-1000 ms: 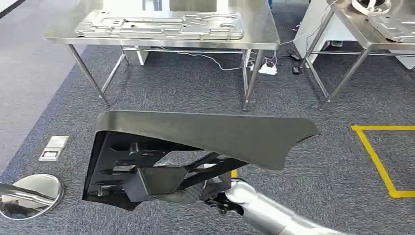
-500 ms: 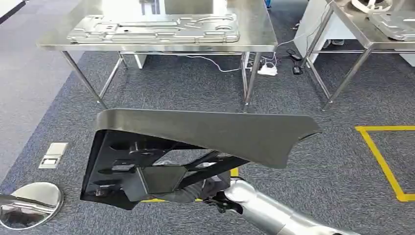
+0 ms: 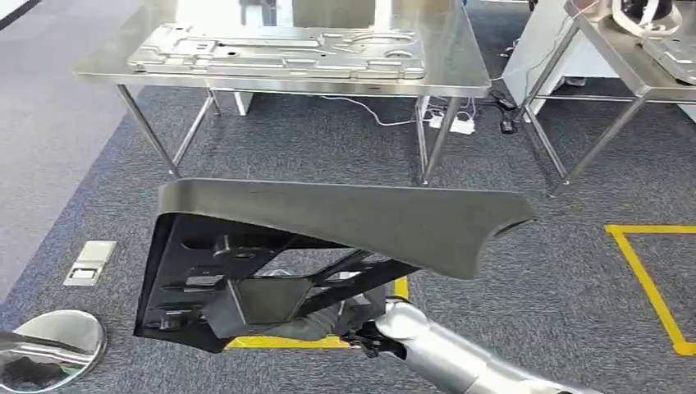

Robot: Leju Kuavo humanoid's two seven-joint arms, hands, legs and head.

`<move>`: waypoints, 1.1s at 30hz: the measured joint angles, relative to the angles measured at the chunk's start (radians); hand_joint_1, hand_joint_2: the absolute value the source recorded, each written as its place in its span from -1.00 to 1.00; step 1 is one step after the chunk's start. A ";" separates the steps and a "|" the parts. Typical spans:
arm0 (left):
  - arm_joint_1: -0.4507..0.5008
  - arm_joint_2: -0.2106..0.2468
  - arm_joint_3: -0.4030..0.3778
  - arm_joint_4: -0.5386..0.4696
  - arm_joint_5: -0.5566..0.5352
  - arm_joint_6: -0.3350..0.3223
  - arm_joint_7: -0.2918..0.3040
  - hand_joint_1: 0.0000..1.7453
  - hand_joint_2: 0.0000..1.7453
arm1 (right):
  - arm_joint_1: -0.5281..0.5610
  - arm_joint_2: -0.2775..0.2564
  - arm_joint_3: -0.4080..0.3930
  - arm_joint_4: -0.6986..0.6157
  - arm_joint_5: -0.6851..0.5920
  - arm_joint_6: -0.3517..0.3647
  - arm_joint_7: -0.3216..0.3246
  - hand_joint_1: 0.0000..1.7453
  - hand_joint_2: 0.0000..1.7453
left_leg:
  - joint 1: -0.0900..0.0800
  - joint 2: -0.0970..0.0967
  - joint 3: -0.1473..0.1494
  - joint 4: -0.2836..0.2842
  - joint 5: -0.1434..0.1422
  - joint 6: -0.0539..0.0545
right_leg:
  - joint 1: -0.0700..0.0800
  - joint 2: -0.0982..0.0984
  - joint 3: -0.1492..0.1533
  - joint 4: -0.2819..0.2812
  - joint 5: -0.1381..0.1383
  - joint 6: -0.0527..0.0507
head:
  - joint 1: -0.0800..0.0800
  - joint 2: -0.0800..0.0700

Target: Take the parts from the cabinet and place them on the table.

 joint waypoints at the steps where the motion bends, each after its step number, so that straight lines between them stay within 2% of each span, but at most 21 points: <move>1: 0.002 -0.001 0.000 0.000 0.000 0.000 -0.002 -1.00 1.00 | 0.004 -0.001 0.000 0.000 0.001 0.000 -0.002 1.00 1.00 | 0.002 0.000 0.007 -0.003 -0.008 -0.002 | 0.005 0.000 0.012 -0.033 0.017 -0.010 | -0.001 0.000; 2: -0.002 -0.002 0.000 0.000 -0.002 0.002 -0.004 -1.00 1.00 | 0.008 -0.004 0.001 0.000 0.002 0.000 -0.004 1.00 1.00 | 0.002 0.000 0.007 -0.001 -0.009 -0.006 | 0.012 -0.001 -0.001 -0.046 -0.009 -0.012 | -0.007 0.000; 4: -0.001 -0.004 0.000 0.000 -0.007 0.005 -0.005 -1.00 1.00 | 0.029 -0.013 -0.001 -0.012 0.011 -0.004 -0.009 1.00 1.00 | 0.004 0.002 0.014 0.002 -0.016 -0.023 | 0.013 0.000 0.007 -0.073 -0.003 -0.019 | -0.001 0.000; 7: -0.001 -0.005 0.000 0.000 -0.016 0.010 -0.009 -1.00 1.00 | 0.045 -0.021 -0.001 -0.031 0.020 -0.006 -0.023 1.00 1.00 | 0.001 0.002 0.020 0.030 -0.022 -0.034 | -0.001 -0.002 0.046 -0.089 -0.010 -0.033 | 0.000 0.000; 9: -0.005 -0.005 0.000 0.000 -0.016 0.011 -0.011 -1.00 1.00 | 0.046 -0.021 -0.001 -0.038 0.020 -0.006 -0.026 1.00 1.00 | 0.008 0.002 -0.044 0.139 -0.068 -0.049 | -0.005 -0.002 0.057 -0.090 -0.020 -0.037 | -0.003 0.000; 11: -0.003 -0.005 0.000 0.000 -0.013 0.011 -0.011 -1.00 1.00 | 0.052 -0.021 -0.001 -0.042 0.022 -0.006 -0.026 1.00 1.00 | 0.014 0.002 -0.135 0.270 -0.123 -0.060 | -0.006 -0.001 0.067 -0.090 -0.033 -0.037 | -0.003 0.000; 12: 0.000 -0.005 0.000 0.000 -0.013 0.011 -0.011 -1.00 1.00 | 0.054 -0.021 -0.001 -0.045 0.022 -0.006 -0.026 1.00 1.00 | 0.015 0.002 -0.157 0.284 -0.117 -0.062 | -0.007 0.000 0.075 -0.090 -0.039 -0.036 | -0.003 0.000; 13: 0.002 -0.005 0.000 0.000 -0.012 0.011 -0.011 -1.00 1.00 | 0.054 -0.021 -0.002 -0.047 0.022 -0.006 -0.026 1.00 1.00 | 0.016 0.002 -0.158 0.255 -0.083 -0.064 | -0.008 0.001 0.086 -0.090 -0.047 -0.034 | -0.003 0.000; 16: 0.004 -0.005 0.000 0.000 -0.009 0.011 -0.011 -1.00 1.00 | 0.051 -0.015 -0.003 -0.056 0.021 -0.002 -0.025 1.00 1.00 | 0.016 0.004 -0.098 0.032 0.090 -0.056 | -0.010 -0.001 0.127 -0.091 -0.078 -0.022 | -0.003 0.000; 17: 0.003 -0.005 0.000 0.000 -0.007 0.011 -0.010 -1.00 1.00 | 0.049 -0.014 -0.003 -0.058 0.021 -0.002 -0.024 1.00 1.00 | 0.007 0.006 -0.104 0.043 0.058 -0.050 | -0.008 -0.002 0.135 -0.093 -0.081 -0.017 | -0.003 0.000; 19: 0.005 -0.005 0.000 0.000 -0.003 0.010 -0.009 -1.00 1.00 | 0.048 -0.012 -0.005 -0.062 0.020 -0.001 -0.023 1.00 1.00 | 0.002 0.005 -0.102 0.018 0.065 -0.033 | -0.007 0.000 0.140 -0.097 -0.093 0.000 | -0.002 0.000; 20: 0.007 -0.005 0.000 0.000 0.000 0.010 -0.010 -1.00 1.00 | 0.048 -0.011 -0.006 -0.063 0.020 -0.001 -0.023 1.00 1.00 | 0.002 0.005 -0.099 0.017 0.061 -0.026 | -0.006 0.000 0.144 -0.090 -0.086 0.007 | -0.003 0.000; 22: 0.005 -0.005 0.000 0.000 -0.002 0.010 -0.010 -1.00 1.00 | 0.046 -0.010 -0.009 -0.068 0.019 -0.002 -0.020 1.00 1.00 | 0.010 0.003 -0.075 0.007 0.058 -0.016 | -0.007 0.001 0.146 -0.070 -0.094 0.013 | -0.002 0.000; 23: 0.004 -0.005 0.000 0.000 -0.003 0.010 -0.010 -1.00 1.00 | 0.042 -0.010 -0.009 -0.070 0.018 -0.002 -0.020 1.00 1.00 | 0.011 0.003 -0.067 0.004 0.054 -0.009 | -0.006 0.001 0.129 -0.035 -0.105 0.015 | -0.002 0.000; 26: 0.000 -0.005 0.000 0.000 -0.006 0.007 -0.010 -1.00 1.00 | 0.040 -0.010 -0.010 -0.069 0.018 -0.003 -0.018 1.00 1.00 | 0.008 0.004 -0.054 0.003 0.037 0.002 | -0.006 0.001 -0.007 0.174 -0.195 0.019 | -0.001 0.000; 27: 0.000 -0.005 0.000 0.000 -0.007 0.006 -0.009 -1.00 1.00 | 0.041 -0.010 -0.010 -0.069 0.018 -0.003 -0.018 1.00 1.00 | 0.006 0.003 -0.048 0.003 0.032 0.003 | -0.006 0.001 -0.039 0.204 -0.196 0.018 | -0.001 0.000; 28: 0.001 -0.005 0.000 0.000 -0.008 0.005 -0.009 -1.00 1.00 | 0.041 -0.010 -0.010 -0.069 0.018 -0.003 -0.018 1.00 1.00 | 0.005 0.002 -0.038 0.003 0.025 0.002 | -0.005 0.001 -0.046 0.189 -0.170 0.017 | -0.001 0.000; 30: 0.003 -0.005 0.000 0.000 -0.010 0.005 -0.009 -1.00 1.00 | 0.041 -0.010 -0.010 -0.069 0.018 -0.003 -0.018 1.00 1.00 | 0.002 0.000 -0.013 0.003 0.008 0.000 | 0.001 0.001 -0.009 0.055 -0.058 0.006 | -0.001 0.000; 31: 0.002 -0.005 0.000 0.000 -0.009 0.004 -0.009 -1.00 1.00 | 0.041 -0.010 -0.012 -0.069 0.018 -0.003 -0.018 1.00 1.00 | 0.001 0.000 -0.001 0.003 -0.001 -0.003 | 0.006 0.001 0.017 -0.032 0.006 -0.007 | -0.001 0.000; 32: 0.002 -0.006 0.000 0.000 -0.009 0.003 -0.009 -1.00 1.00 | 0.041 -0.010 -0.013 -0.068 0.018 -0.003 -0.018 1.00 1.00 | 0.006 0.001 0.002 -0.001 -0.005 -0.006 | 0.009 -0.001 0.016 -0.037 -0.003 -0.017 | -0.005 0.000; 33: 0.001 -0.005 0.000 0.000 -0.009 0.003 -0.009 -1.00 1.00 | 0.040 -0.010 -0.013 -0.068 0.018 -0.003 -0.017 1.00 1.00 | 0.007 -0.001 -0.002 0.001 -0.006 -0.011 | 0.018 0.001 0.006 -0.053 -0.053 -0.020 | -0.004 0.000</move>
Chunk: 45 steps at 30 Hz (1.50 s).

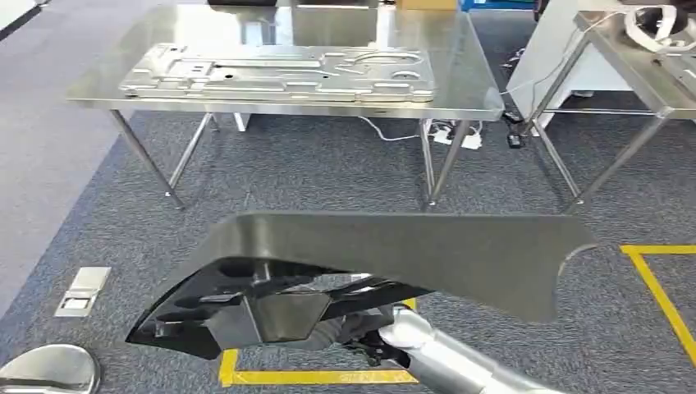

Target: Take the parts from the cabinet and place them on the table.

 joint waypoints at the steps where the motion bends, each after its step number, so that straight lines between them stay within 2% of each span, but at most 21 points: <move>1: -0.003 0.000 0.000 0.000 0.000 0.001 0.002 -1.00 1.00 | 0.001 0.001 -0.001 -0.001 0.000 0.000 0.001 1.00 1.00 | -0.001 0.002 -0.002 -0.001 -0.007 -0.011 | 0.000 0.002 0.007 -0.012 0.020 -0.004 | 0.007 0.000; 5: -0.003 0.000 0.000 0.000 0.000 0.001 0.002 -1.00 1.00 | -0.002 0.007 -0.006 -0.002 -0.002 0.000 0.002 1.00 1.00 | -0.002 0.003 0.010 0.046 -0.018 -0.028 | -0.015 -0.004 0.052 -0.035 0.034 -0.017 | 0.004 0.000; 9: -0.006 0.001 0.000 0.000 -0.003 0.001 0.002 -1.00 1.00 | -0.005 0.010 -0.008 -0.001 -0.002 0.001 0.003 1.00 1.00 | 0.009 0.003 -0.143 0.274 -0.115 -0.053 | -0.019 -0.004 0.069 -0.036 0.014 -0.020 | 0.004 0.000; 11: -0.001 0.002 0.000 0.000 -0.007 0.001 0.002 -1.00 1.00 | -0.005 0.010 -0.008 -0.001 -0.002 0.003 0.003 1.00 1.00 | 0.012 0.003 -0.149 0.233 -0.059 -0.059 | -0.024 0.000 0.084 -0.036 0.003 -0.015 | 0.004 0.000; 13: -0.001 0.003 0.000 0.000 -0.008 0.001 0.002 -1.00 1.00 | -0.007 0.012 -0.008 -0.001 -0.003 0.003 0.003 1.00 1.00 | 0.015 0.004 -0.096 0.070 0.066 -0.065 | -0.031 0.000 0.109 -0.036 -0.015 -0.003 | 0.004 0.000; 14: 0.000 0.003 0.000 0.000 -0.009 0.001 0.002 -1.00 1.00 | -0.008 0.013 -0.008 0.000 -0.003 0.003 0.003 1.00 1.00 | 0.014 0.006 -0.081 0.036 0.079 -0.063 | -0.032 -0.002 0.117 -0.039 -0.022 0.004 | 0.004 0.000; 15: -0.002 0.003 0.000 0.000 -0.010 0.000 0.003 -1.00 1.00 | -0.010 0.014 -0.008 0.001 -0.003 0.003 0.004 1.00 1.00 | 0.006 0.008 -0.091 0.014 0.042 -0.055 | -0.030 -0.002 0.117 -0.036 -0.024 0.009 | 0.002 0.000; 18: 0.003 0.003 0.000 0.000 -0.010 0.001 0.003 -1.00 1.00 | -0.009 0.015 -0.010 0.001 -0.005 0.003 0.007 1.00 1.00 | 0.003 0.007 -0.083 0.013 0.055 -0.024 | -0.027 -0.001 0.122 -0.030 -0.020 0.035 | 0.007 0.000; 20: 0.002 0.003 0.000 0.000 -0.011 0.001 0.002 -1.00 1.00 | -0.012 0.016 -0.011 0.000 -0.006 0.003 0.009 1.00 1.00 | 0.010 0.006 -0.063 0.005 0.054 -0.013 | -0.028 -0.001 0.120 -0.005 -0.035 0.039 | 0.008 0.000; 24: -0.001 0.003 0.000 0.000 -0.011 0.000 0.002 -1.00 1.00 | -0.011 0.015 -0.011 0.001 -0.006 0.003 0.011 1.00 1.00 | 0.003 0.006 -0.051 0.005 0.037 0.004 | -0.027 -0.001 -0.037 0.244 -0.142 0.043 | 0.009 0.000; 26: 0.001 0.004 0.000 0.000 -0.011 0.000 0.002 -1.00 1.00 | -0.009 0.015 -0.011 0.001 -0.006 0.003 0.012 1.00 1.00 | -0.001 0.005 -0.037 0.005 0.026 0.004 | -0.025 -0.001 -0.059 0.233 -0.097 0.036 | 0.009 0.000; 29: 0.001 0.003 0.000 0.000 -0.010 0.000 0.002 -1.00 1.00 | -0.009 0.015 -0.011 0.001 -0.005 0.003 0.012 1.00 1.00 | -0.006 0.005 -0.003 0.003 0.002 0.001 | -0.007 0.000 0.010 0.009 0.063 0.004 | 0.009 0.000; 31: -0.001 0.003 0.000 0.000 -0.007 0.000 0.001 -1.00 1.00 | -0.008 0.016 -0.008 0.001 -0.003 0.001 0.015 1.00 1.00 | -0.001 0.006 -0.005 0.001 -0.004 -0.010 | 0.004 -0.001 -0.002 0.000 -0.034 -0.008 | 0.007 0.000; 33: 0.005 0.002 0.000 0.000 -0.007 -0.002 0.002 -1.00 1.00 | 0.001 0.019 -0.008 -0.002 -0.003 -0.002 0.016 1.00 1.00 | -0.004 0.006 0.011 0.017 0.000 -0.023 | 0.003 0.002 0.017 -0.016 0.035 -0.015 | 0.009 0.000; 35: 0.006 0.005 0.000 0.000 -0.006 -0.001 0.002 -1.00 1.00 | 0.003 0.031 -0.006 -0.008 -0.002 -0.004 0.017 1.00 1.00 | -0.004 0.006 0.022 0.035 -0.012 -0.031 | -0.011 -0.004 0.052 -0.029 0.030 -0.018 | 0.010 0.000; 36: 0.004 0.005 0.000 0.000 -0.005 -0.002 0.001 -1.00 1.00 | 0.001 0.036 -0.006 -0.013 -0.003 -0.005 0.016 1.00 1.00 | -0.004 0.006 0.003 0.070 -0.028 -0.036 | -0.013 -0.005 0.058 -0.030 0.027 -0.023 | 0.007 0.000; 39: 0.003 0.006 0.000 0.000 -0.005 -0.002 0.001 -1.00 1.00 | 0.004 0.043 -0.005 -0.019 -0.002 -0.006 0.017 1.00 1.00 | 0.005 0.006 -0.122 0.249 -0.114 -0.057 | -0.015 -0.005 0.064 -0.029 0.013 -0.026 | 0.007 0.000; 40: 0.005 0.006 0.000 0.000 -0.005 -0.002 0.001 -1.00 1.00 | 0.006 0.043 -0.004 -0.019 -0.002 -0.006 0.017 1.00 1.00 | 0.006 0.006 -0.150 0.274 -0.114 -0.058 | -0.015 -0.004 0.069 -0.029 0.008 -0.026 | 0.007 0.000; 42: 0.009 0.008 0.000 0.000 -0.005 -0.002 0.001 -1.00 1.00 | 0.008 0.043 -0.003 -0.019 -0.002 -0.007 0.017 1.00 1.00 | 0.008 0.006 -0.145 0.202 -0.036 -0.062 | -0.016 -0.001 0.088 -0.029 -0.007 -0.021 | 0.007 0.000; 44: 0.011 0.010 0.000 0.000 -0.005 -0.002 0.001 -1.00 1.00 | 0.008 0.046 -0.003 -0.021 -0.002 -0.009 0.017 1.00 1.00 | 0.008 0.007 -0.103 0.042 0.089 -0.057 | -0.018 -0.002 0.115 -0.030 -0.028 -0.012 | 0.007 0.000; 45: 0.011 0.010 0.001 0.000 -0.005 -0.002 0.001 -1.00 1.00 | 0.008 0.047 -0.003 -0.021 -0.002 -0.010 0.017 1.00 1.00 | 0.002 0.008 -0.106 0.050 0.069 -0.049 | -0.018 -0.005 0.122 -0.032 -0.032 -0.009 | 0.007 0.000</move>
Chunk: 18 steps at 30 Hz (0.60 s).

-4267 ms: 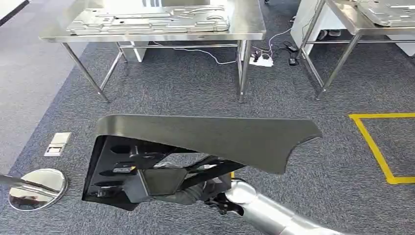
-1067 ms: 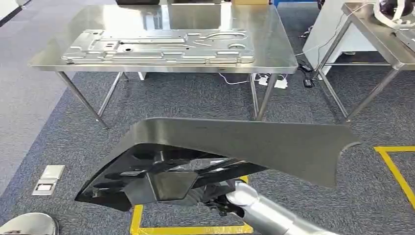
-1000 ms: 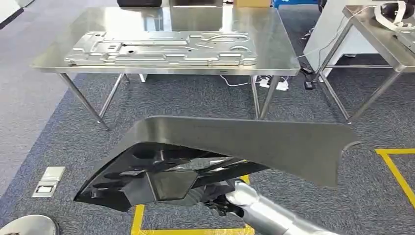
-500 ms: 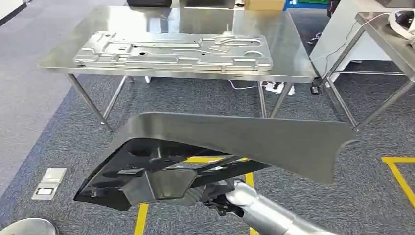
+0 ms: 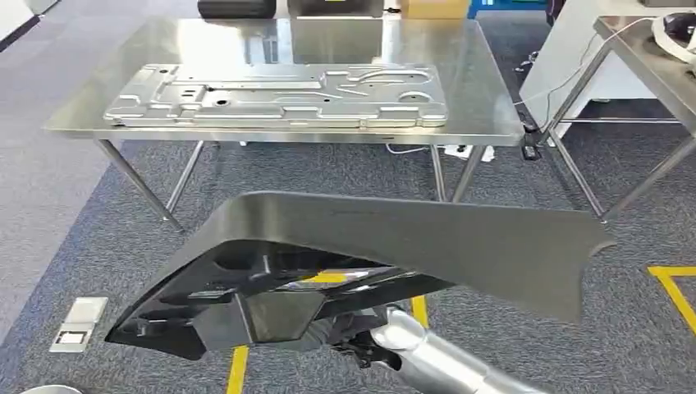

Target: Take the parts from the cabinet and place them on the table.

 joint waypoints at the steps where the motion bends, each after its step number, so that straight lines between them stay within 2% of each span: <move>1: -0.001 0.000 0.000 0.000 0.000 0.000 0.000 -1.00 1.00 | 0.000 0.001 0.000 0.000 0.000 0.000 0.000 1.00 1.00 | -0.006 0.001 -0.004 -0.035 -0.025 0.006 | 0.000 0.001 -0.005 0.001 -0.003 0.006 | -0.001 0.000; 2: 0.000 0.000 0.000 0.000 0.000 0.000 -0.001 -1.00 1.00 | 0.001 0.002 0.000 -0.004 0.000 -0.001 0.001 1.00 1.00 | -0.009 -0.001 0.000 -0.030 -0.001 0.019 | 0.001 0.001 -0.001 -0.003 -0.011 0.017 | 0.000 0.000; 3: 0.004 0.000 0.000 0.000 0.000 0.000 -0.002 -1.00 1.00 | 0.002 0.003 0.001 -0.008 0.000 -0.001 0.002 1.00 1.00 | -0.009 -0.001 0.003 -0.034 -0.006 0.027 | 0.001 0.002 0.005 0.005 -0.006 0.024 | -0.002 0.000; 5: 0.004 0.000 0.000 0.000 0.000 0.000 -0.003 -1.00 1.00 | 0.000 0.004 0.001 -0.015 0.000 -0.002 0.001 1.00 1.00 | 0.001 -0.001 0.031 -0.047 -0.007 0.038 | 0.000 0.003 0.010 0.021 -0.008 0.034 | -0.001 0.000; 6: 0.002 0.001 0.000 0.000 0.000 0.000 -0.004 -1.00 1.00 | -0.002 0.004 0.000 -0.016 0.000 -0.003 0.001 1.00 1.00 | 0.002 -0.001 0.041 -0.052 -0.011 0.045 | 0.002 0.004 -0.003 0.055 -0.015 0.037 | 0.000 0.000; 7: 0.000 0.002 0.000 0.000 0.000 0.000 -0.004 -1.00 1.00 | -0.004 0.004 0.000 -0.018 0.000 -0.003 0.001 1.00 1.00 | 0.002 -0.001 0.046 -0.053 -0.016 0.050 | 0.001 0.004 -0.040 0.115 -0.040 0.038 | 0.002 0.000; 9: -0.001 0.002 0.000 0.000 -0.003 -0.002 -0.003 -1.00 1.00 | -0.002 0.004 0.001 -0.016 0.000 -0.006 0.002 1.00 1.00 | 0.002 -0.001 0.052 -0.052 -0.026 0.053 | 0.000 0.004 -0.133 0.253 -0.106 0.041 | 0.002 0.000; 10: -0.001 0.002 0.000 0.000 -0.003 -0.002 -0.003 -1.00 1.00 | -0.002 0.004 0.001 -0.014 -0.001 -0.006 0.003 1.00 1.00 | 0.002 -0.001 0.057 -0.052 -0.032 0.052 | 0.000 0.004 -0.168 0.293 -0.116 0.044 | 0.002 0.000; 11: -0.001 0.002 0.000 0.000 -0.003 -0.002 -0.003 -1.00 1.00 | -0.002 0.004 0.001 -0.013 -0.002 -0.006 0.005 1.00 1.00 | 0.002 -0.002 0.065 -0.052 -0.039 0.051 | 0.000 0.004 -0.182 0.287 -0.094 0.046 | 0.002 0.000; 12: 0.000 0.002 0.000 0.000 -0.003 -0.002 -0.003 -1.00 1.00 | -0.002 0.004 0.001 -0.011 -0.004 -0.005 0.006 1.00 1.00 | 0.002 -0.002 0.077 -0.052 -0.048 0.048 | 0.000 0.004 -0.172 0.239 -0.046 0.041 | 0.002 0.000; 13: -0.001 0.002 0.000 0.000 -0.004 -0.001 -0.003 -1.00 1.00 | -0.002 0.004 0.001 -0.010 -0.005 -0.004 0.006 1.00 1.00 | 0.002 -0.003 0.091 -0.052 -0.057 0.045 | 0.000 0.004 -0.148 0.163 0.011 0.040 | 0.002 0.000; 14: -0.002 0.002 0.000 0.000 -0.006 -0.001 -0.003 -1.00 1.00 | -0.002 0.004 0.001 -0.007 -0.006 -0.003 0.006 1.00 1.00 | 0.001 -0.003 0.105 -0.052 -0.066 0.043 | 0.001 0.004 -0.122 0.079 0.071 0.033 | 0.002 0.000; 15: -0.003 0.001 0.000 0.000 -0.006 -0.001 -0.003 -1.00 1.00 | -0.001 0.003 0.001 -0.001 -0.007 -0.002 0.006 1.00 1.00 | 0.003 -0.003 0.110 -0.055 -0.072 0.039 | 0.004 0.005 -0.112 0.050 0.084 0.028 | 0.002 0.000; 16: -0.006 0.001 0.000 0.000 -0.006 -0.002 -0.003 -1.00 1.00 | -0.004 0.003 0.002 0.005 -0.008 -0.001 0.006 1.00 1.00 | 0.003 -0.004 0.109 -0.054 -0.074 0.035 | 0.011 0.002 -0.125 0.029 0.045 0.026 | -0.001 0.000; 17: -0.008 0.001 0.000 0.000 -0.006 -0.001 -0.002 -1.00 1.00 | -0.002 0.003 0.003 0.005 -0.009 -0.001 0.008 1.00 1.00 | 0.003 -0.004 0.106 -0.056 -0.081 0.025 | 0.012 0.003 -0.119 0.025 0.066 0.016 | 0.002 0.000; 18: -0.006 0.001 0.000 0.000 -0.006 -0.001 -0.002 -1.00 1.00 | -0.001 0.002 0.003 0.005 -0.011 -0.001 0.008 1.00 1.00 | 0.002 -0.003 0.116 -0.050 -0.080 0.018 | 0.013 0.003 -0.118 0.020 0.065 0.008 | 0.003 0.000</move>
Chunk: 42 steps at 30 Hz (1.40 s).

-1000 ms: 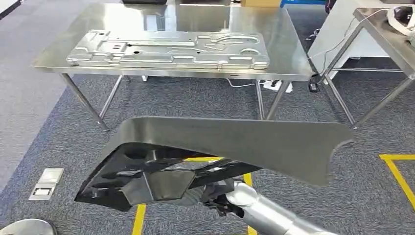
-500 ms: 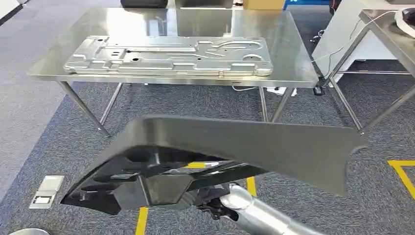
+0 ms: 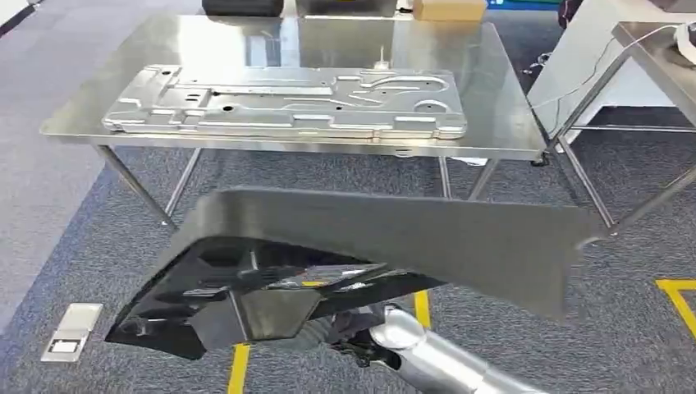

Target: Take the parts from the cabinet and place them on the table.

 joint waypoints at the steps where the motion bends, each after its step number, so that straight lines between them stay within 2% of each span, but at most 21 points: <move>1: 0.001 0.000 0.000 0.000 0.000 0.000 0.000 -1.00 1.00 | -0.002 0.001 0.000 0.001 -0.002 0.000 0.000 1.00 1.00 | 0.000 0.001 0.008 -0.003 0.002 -0.003 | -0.001 0.001 0.010 -0.001 -0.002 -0.007 | 0.000 0.000; 3: -0.003 0.000 0.000 0.000 0.000 0.000 0.000 -1.00 1.00 | -0.006 0.002 0.000 0.000 -0.005 0.001 0.000 1.00 1.00 | -0.001 0.001 -0.004 0.042 -0.001 -0.009 | -0.013 -0.002 0.038 -0.016 -0.003 -0.014 | 0.000 0.000; 7: -0.006 0.000 0.000 0.000 -0.007 0.001 0.000 -1.00 1.00 | -0.013 0.000 0.002 0.004 -0.006 0.004 -0.002 1.00 1.00 | 0.003 0.001 -0.161 0.270 -0.097 -0.027 | -0.013 -0.001 0.057 -0.017 -0.026 -0.024 | -0.002 0.000; 8: -0.003 0.000 0.000 0.000 -0.014 0.003 0.000 -1.00 1.00 | -0.009 -0.002 0.001 0.004 -0.006 0.005 -0.004 1.00 1.00 | 0.003 0.001 -0.178 0.273 -0.087 -0.028 | -0.013 0.001 0.065 -0.017 -0.032 -0.024 | -0.002 0.000; 10: -0.001 0.000 -0.001 0.000 -0.019 0.008 -0.001 -1.00 1.00 | -0.001 -0.011 0.000 0.004 -0.006 0.006 -0.012 1.00 1.00 | 0.003 0.001 -0.157 0.168 0.007 -0.024 | -0.013 0.003 0.091 -0.017 -0.050 -0.019 | -0.002 0.000; 11: -0.001 0.000 -0.001 0.000 -0.018 0.009 -0.002 -1.00 1.00 | 0.000 -0.014 -0.001 0.004 -0.006 0.006 -0.013 1.00 1.00 | 0.001 0.001 -0.132 0.083 0.073 -0.016 | -0.012 0.002 0.107 -0.017 -0.060 -0.017 | -0.002 0.000; 12: 0.001 0.000 -0.001 0.000 -0.018 0.010 -0.002 -1.00 1.00 | 0.002 -0.016 -0.001 0.004 -0.006 0.007 -0.014 1.00 1.00 | -0.005 0.001 -0.116 0.035 0.106 -0.006 | -0.014 0.001 0.116 -0.019 -0.070 -0.015 | -0.002 0.000; 14: -0.002 0.000 -0.001 0.000 -0.018 0.010 -0.005 -1.00 1.00 | 0.002 -0.019 -0.002 0.003 -0.006 0.007 -0.017 1.00 1.00 | -0.016 0.002 -0.126 0.016 0.068 0.005 | -0.013 0.002 0.113 -0.018 -0.076 -0.003 | -0.004 0.000; 18: 0.000 -0.003 -0.001 0.000 -0.015 0.010 -0.004 -1.00 1.00 | 0.004 -0.015 -0.013 -0.006 -0.006 0.004 -0.027 1.00 1.00 | -0.004 0.002 -0.101 -0.004 0.083 0.020 | -0.009 0.003 0.136 -0.018 -0.101 0.020 | -0.001 0.000; 20: -0.003 -0.004 -0.001 0.000 -0.015 0.010 -0.002 -1.00 1.00 | 0.003 -0.014 -0.014 -0.011 -0.006 0.004 -0.028 1.00 1.00 | 0.000 0.003 -0.086 -0.008 0.073 0.031 | -0.012 0.003 0.078 0.089 -0.152 0.025 | -0.001 0.000; 22: -0.003 -0.007 -0.001 0.000 -0.018 0.010 -0.001 -1.00 1.00 | 0.014 -0.014 -0.018 -0.011 -0.011 0.004 -0.026 1.00 1.00 | 0.002 0.003 -0.074 -0.007 0.059 0.033 | -0.015 0.003 -0.023 0.245 -0.197 0.033 | 0.000 0.000; 24: -0.001 -0.008 -0.001 0.000 -0.018 0.010 -0.001 -1.00 1.00 | 0.021 -0.014 -0.022 -0.012 -0.026 0.005 -0.021 1.00 1.00 | 0.006 0.001 -0.056 -0.007 0.043 0.026 | -0.018 0.002 -0.055 0.248 -0.145 0.040 | -0.001 0.000; 26: 0.000 -0.008 -0.001 0.000 -0.016 0.010 -0.002 -1.00 1.00 | 0.023 -0.014 -0.031 -0.013 -0.033 0.006 -0.020 1.00 1.00 | 0.011 0.004 -0.026 -0.007 0.023 0.016 | -0.021 -0.003 -0.010 0.098 -0.022 0.044 | 0.000 0.000; 27: 0.001 -0.009 -0.001 0.000 -0.017 0.009 -0.005 -1.00 1.00 | 0.024 -0.014 -0.035 -0.014 -0.039 0.008 -0.019 1.00 1.00 | 0.011 0.008 -0.016 -0.007 0.011 0.010 | -0.020 -0.031 0.012 0.028 0.016 0.042 | 0.000 0.000; 28: 0.000 -0.009 -0.001 0.000 -0.018 0.008 -0.006 -1.00 1.00 | 0.023 -0.014 -0.037 -0.013 -0.044 0.011 -0.018 1.00 1.00 | 0.003 0.009 -0.008 -0.005 0.005 0.003 | -0.005 -0.052 0.010 0.031 0.007 0.041 | 0.000 0.000; 29: 0.000 -0.009 -0.001 0.000 -0.018 0.006 -0.008 -1.00 1.00 | 0.022 -0.014 -0.038 -0.015 -0.047 0.013 -0.014 1.00 1.00 | 0.002 0.013 -0.011 -0.004 0.001 -0.002 | -0.010 -0.047 0.023 0.003 -0.015 0.028 | 0.002 0.000; 33: -0.007 -0.011 -0.001 0.000 -0.018 0.003 -0.012 -1.00 1.00 | 0.026 -0.012 -0.046 -0.021 -0.029 0.005 -0.006 1.00 1.00 | 0.004 0.030 0.005 -0.008 -0.017 -0.013 | -0.017 -0.021 0.031 -0.001 -0.022 0.004 | 0.002 0.000; 34: -0.009 -0.011 -0.001 0.000 -0.018 0.003 -0.014 -1.00 1.00 | 0.021 -0.011 -0.047 -0.022 -0.020 0.003 -0.005 1.00 1.00 | 0.004 0.024 -0.012 0.031 -0.035 -0.016 | -0.018 -0.021 0.038 -0.001 -0.027 -0.004 | 0.001 0.000; 37: -0.008 -0.011 -0.001 0.000 -0.018 0.004 -0.013 -1.00 1.00 | 0.020 -0.009 -0.047 -0.022 -0.011 0.000 -0.003 1.00 1.00 | 0.004 0.020 -0.146 0.260 -0.118 -0.021 | -0.016 -0.018 0.048 -0.001 -0.040 -0.016 | 0.000 0.000; 39: -0.003 -0.011 -0.001 0.000 -0.018 0.004 -0.013 -1.00 1.00 | 0.020 -0.009 -0.046 -0.022 -0.008 0.000 -0.002 1.00 1.00 | 0.003 0.018 -0.189 0.291 -0.083 -0.017 | -0.013 -0.012 0.062 -0.001 -0.050 -0.016 | 0.000 0.000; 42: -0.002 -0.010 -0.001 0.000 -0.018 0.002 -0.013 -1.00 1.00 | 0.015 -0.005 -0.046 -0.022 -0.008 0.000 -0.002 1.00 1.00 | -0.010 0.015 -0.123 0.075 0.082 0.012 | -0.008 -0.007 0.093 -0.001 -0.070 -0.014 | 0.000 0.000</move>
